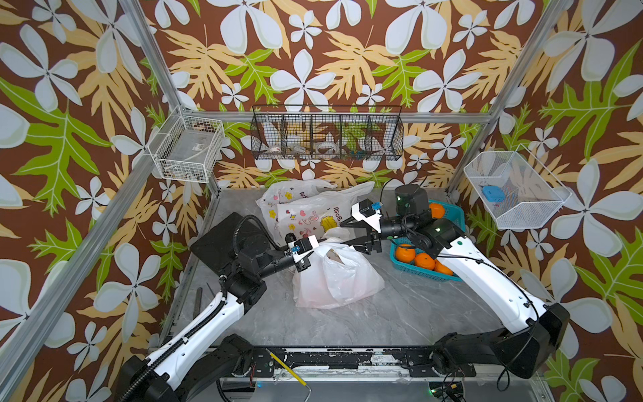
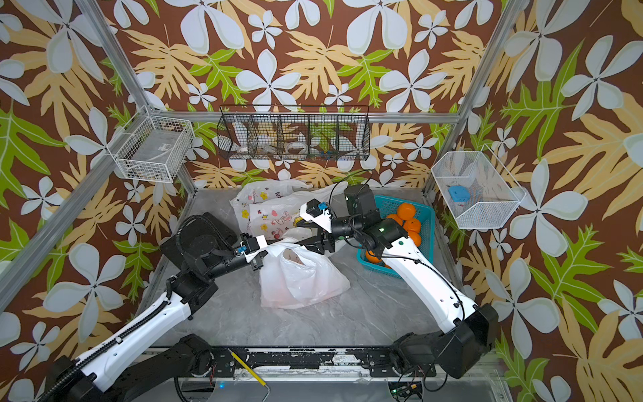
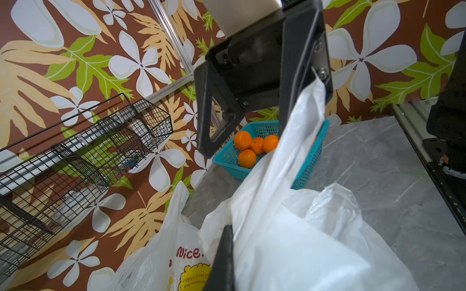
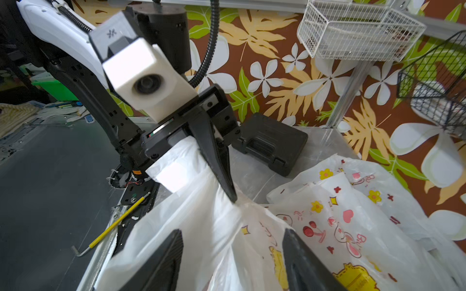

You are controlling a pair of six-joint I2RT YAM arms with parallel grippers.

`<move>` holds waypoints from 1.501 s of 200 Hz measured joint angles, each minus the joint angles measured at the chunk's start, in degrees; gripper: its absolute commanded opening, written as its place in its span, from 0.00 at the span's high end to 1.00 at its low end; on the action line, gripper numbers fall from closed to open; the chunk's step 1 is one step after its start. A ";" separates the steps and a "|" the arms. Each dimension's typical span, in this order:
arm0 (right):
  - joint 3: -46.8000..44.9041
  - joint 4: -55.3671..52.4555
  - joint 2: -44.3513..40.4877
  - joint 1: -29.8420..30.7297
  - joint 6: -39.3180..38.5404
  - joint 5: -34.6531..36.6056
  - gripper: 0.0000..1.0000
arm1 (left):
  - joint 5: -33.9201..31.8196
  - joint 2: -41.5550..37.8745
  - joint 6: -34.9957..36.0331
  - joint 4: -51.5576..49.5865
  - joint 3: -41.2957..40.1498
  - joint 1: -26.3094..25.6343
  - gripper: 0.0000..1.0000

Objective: Place the oranges into plastic bags & tie knots
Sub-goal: Tie the plastic bag at the center of the board.

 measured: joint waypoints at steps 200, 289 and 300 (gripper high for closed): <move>-3.34 0.59 5.55 4.74 4.46 4.81 0.86 | 1.18 0.90 6.23 -3.10 1.29 -2.29 1.00; -1.64 -0.63 0.17 4.74 1.01 17.20 0.68 | -3.10 -0.74 0.28 -5.62 1.60 -2.40 1.00; -1.79 -0.33 0.02 4.72 0.46 17.35 0.65 | -3.39 -0.79 0.02 -5.62 1.60 -2.40 1.00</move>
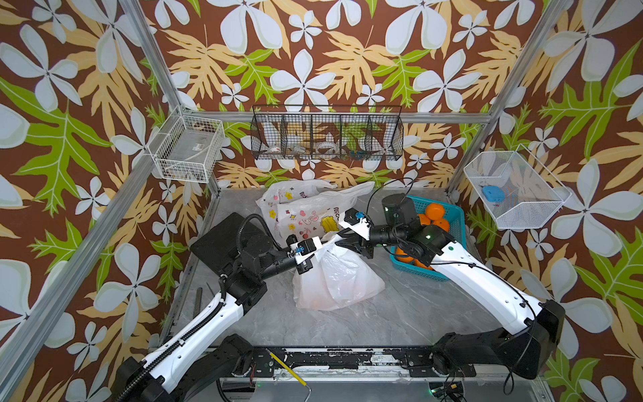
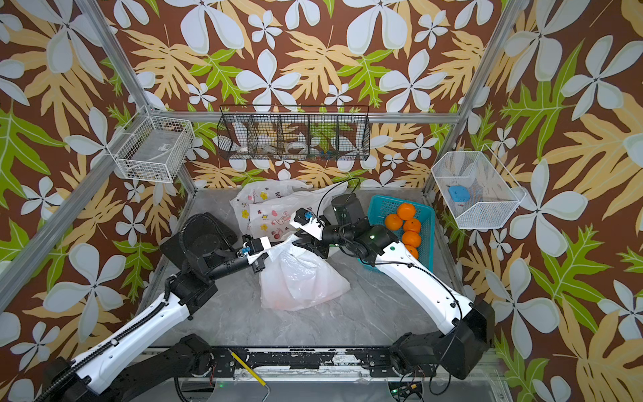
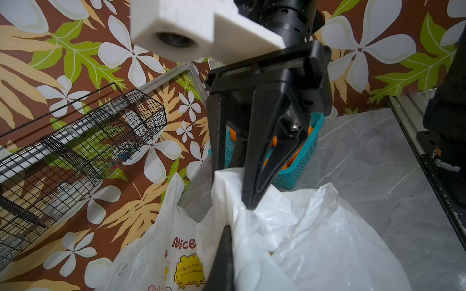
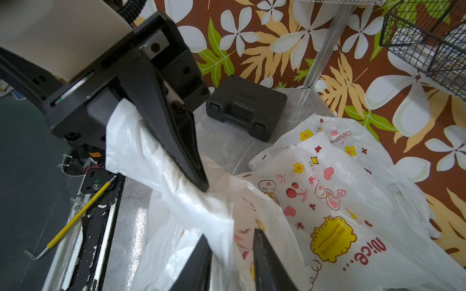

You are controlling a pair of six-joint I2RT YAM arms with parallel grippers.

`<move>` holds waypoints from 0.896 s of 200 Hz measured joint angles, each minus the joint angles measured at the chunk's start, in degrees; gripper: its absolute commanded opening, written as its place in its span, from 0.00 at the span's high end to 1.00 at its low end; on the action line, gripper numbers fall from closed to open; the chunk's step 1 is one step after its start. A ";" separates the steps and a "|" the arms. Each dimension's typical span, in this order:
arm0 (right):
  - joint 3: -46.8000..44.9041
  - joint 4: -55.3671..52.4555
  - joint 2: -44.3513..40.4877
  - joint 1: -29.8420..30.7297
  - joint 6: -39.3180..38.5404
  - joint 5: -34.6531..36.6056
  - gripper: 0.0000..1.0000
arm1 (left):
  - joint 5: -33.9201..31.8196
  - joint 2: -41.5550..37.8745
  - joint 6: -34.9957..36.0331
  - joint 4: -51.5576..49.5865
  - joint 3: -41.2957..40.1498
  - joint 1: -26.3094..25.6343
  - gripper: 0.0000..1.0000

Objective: Place the oranges into plastic bags & tie knots
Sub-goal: Tie the plastic bag at the center of the board.

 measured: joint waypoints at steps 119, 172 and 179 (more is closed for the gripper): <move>-4.81 5.18 3.39 3.17 3.10 -2.45 0.60 | -0.55 0.55 -0.57 -0.42 0.00 -0.09 1.00; -5.46 9.09 4.63 4.76 5.99 -1.38 0.53 | -0.61 0.37 -1.46 -0.42 0.00 -0.11 1.00; -5.77 9.81 4.61 5.22 6.14 -0.59 0.53 | -0.92 0.33 -1.73 -0.44 0.00 -0.15 1.00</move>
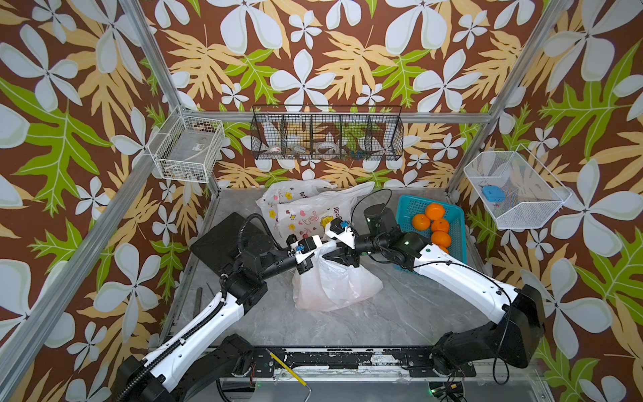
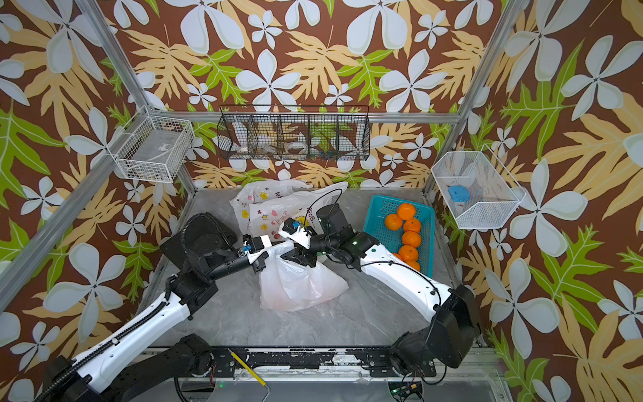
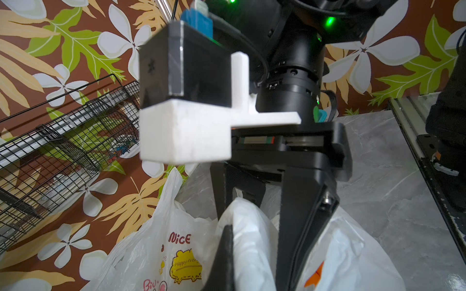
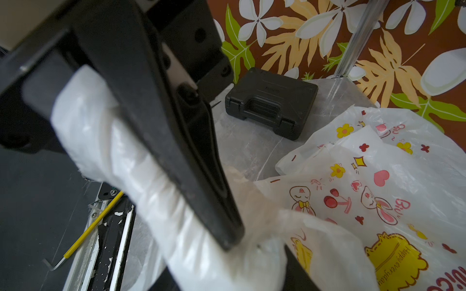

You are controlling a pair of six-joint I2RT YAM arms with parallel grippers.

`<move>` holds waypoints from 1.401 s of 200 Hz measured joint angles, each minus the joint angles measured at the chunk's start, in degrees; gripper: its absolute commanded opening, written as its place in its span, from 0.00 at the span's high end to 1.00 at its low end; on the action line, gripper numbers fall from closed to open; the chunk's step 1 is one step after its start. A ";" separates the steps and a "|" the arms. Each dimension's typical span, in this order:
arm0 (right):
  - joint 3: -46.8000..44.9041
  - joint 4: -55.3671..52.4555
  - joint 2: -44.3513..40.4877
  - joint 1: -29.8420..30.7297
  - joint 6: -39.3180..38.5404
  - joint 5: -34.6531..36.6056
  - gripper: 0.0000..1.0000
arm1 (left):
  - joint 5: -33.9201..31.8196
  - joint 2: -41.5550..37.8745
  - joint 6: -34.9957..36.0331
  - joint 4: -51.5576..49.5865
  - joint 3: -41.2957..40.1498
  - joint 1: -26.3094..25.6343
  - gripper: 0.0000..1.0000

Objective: Place the oranges into plastic bags & tie knots
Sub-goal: Tie the plastic bag at the center of the board.

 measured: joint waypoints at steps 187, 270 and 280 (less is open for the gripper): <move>-10.78 20.39 -10.64 1.29 7.76 23.91 0.59 | -9.97 -3.74 -11.67 3.06 -3.78 -2.89 1.00; -6.82 2.82 -22.60 -6.34 0.85 11.45 0.16 | -12.15 -4.50 -8.59 2.99 -3.78 -2.89 1.00; -5.40 1.81 -21.66 -7.37 0.68 9.16 0.16 | -12.15 -4.57 -8.20 2.95 -3.78 -2.89 1.00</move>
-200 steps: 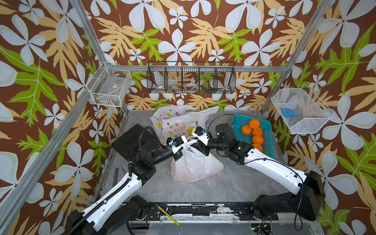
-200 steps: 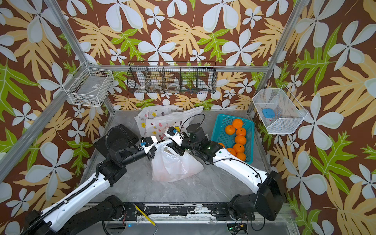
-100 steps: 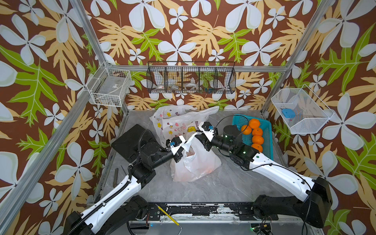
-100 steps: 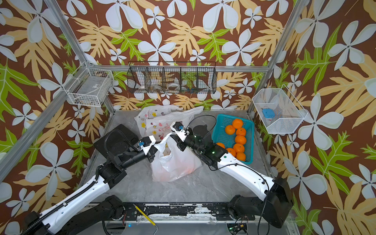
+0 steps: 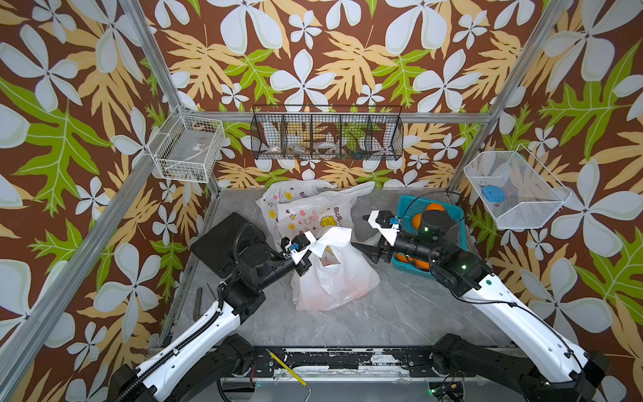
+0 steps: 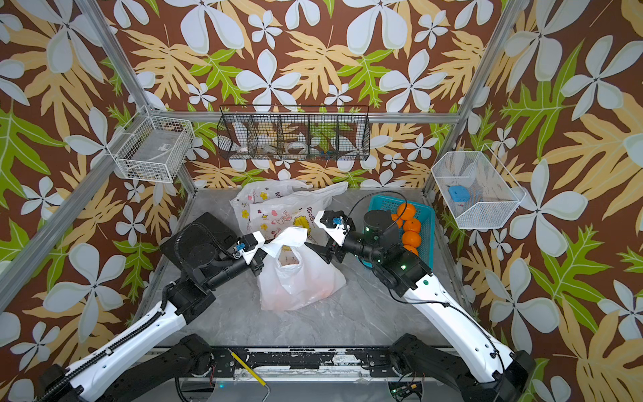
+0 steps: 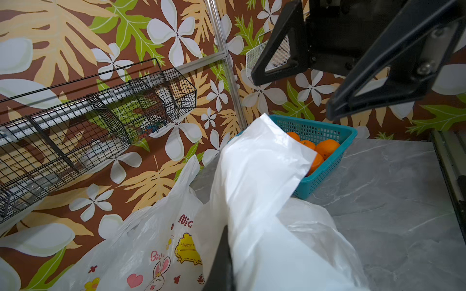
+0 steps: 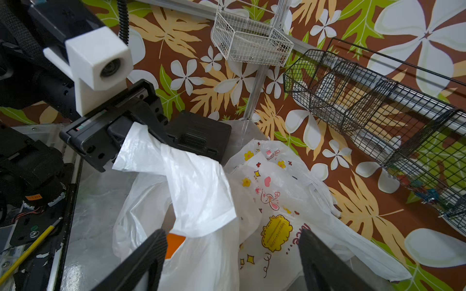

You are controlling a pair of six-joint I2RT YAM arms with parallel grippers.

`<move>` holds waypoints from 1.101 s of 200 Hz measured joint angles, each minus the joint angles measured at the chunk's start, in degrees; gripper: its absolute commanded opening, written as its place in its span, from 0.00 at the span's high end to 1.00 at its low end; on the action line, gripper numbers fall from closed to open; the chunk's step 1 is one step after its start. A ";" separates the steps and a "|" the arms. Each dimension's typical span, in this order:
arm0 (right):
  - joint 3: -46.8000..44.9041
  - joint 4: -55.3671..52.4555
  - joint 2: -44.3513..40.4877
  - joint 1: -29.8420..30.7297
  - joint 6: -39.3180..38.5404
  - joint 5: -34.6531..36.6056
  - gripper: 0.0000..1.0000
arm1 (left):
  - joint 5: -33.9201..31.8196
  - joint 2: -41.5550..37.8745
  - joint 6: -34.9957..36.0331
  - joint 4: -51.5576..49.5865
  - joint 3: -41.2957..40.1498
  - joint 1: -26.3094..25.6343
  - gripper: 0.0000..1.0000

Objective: Place the oranges into plastic bags & tie knots
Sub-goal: Tie the plastic bag at the center of the board.

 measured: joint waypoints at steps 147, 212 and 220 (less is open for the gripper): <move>0.04 0.02 6.75 -0.42 11.39 -17.22 1.00 | -2.51 0.22 2.97 -0.42 0.61 -0.04 1.00; -9.60 9.38 6.62 2.89 18.99 -15.67 1.00 | 0.17 0.46 3.82 0.20 1.46 -0.17 1.00; -9.20 9.09 6.51 2.91 19.02 -14.71 1.00 | 0.15 0.50 3.82 0.20 1.46 -0.15 1.00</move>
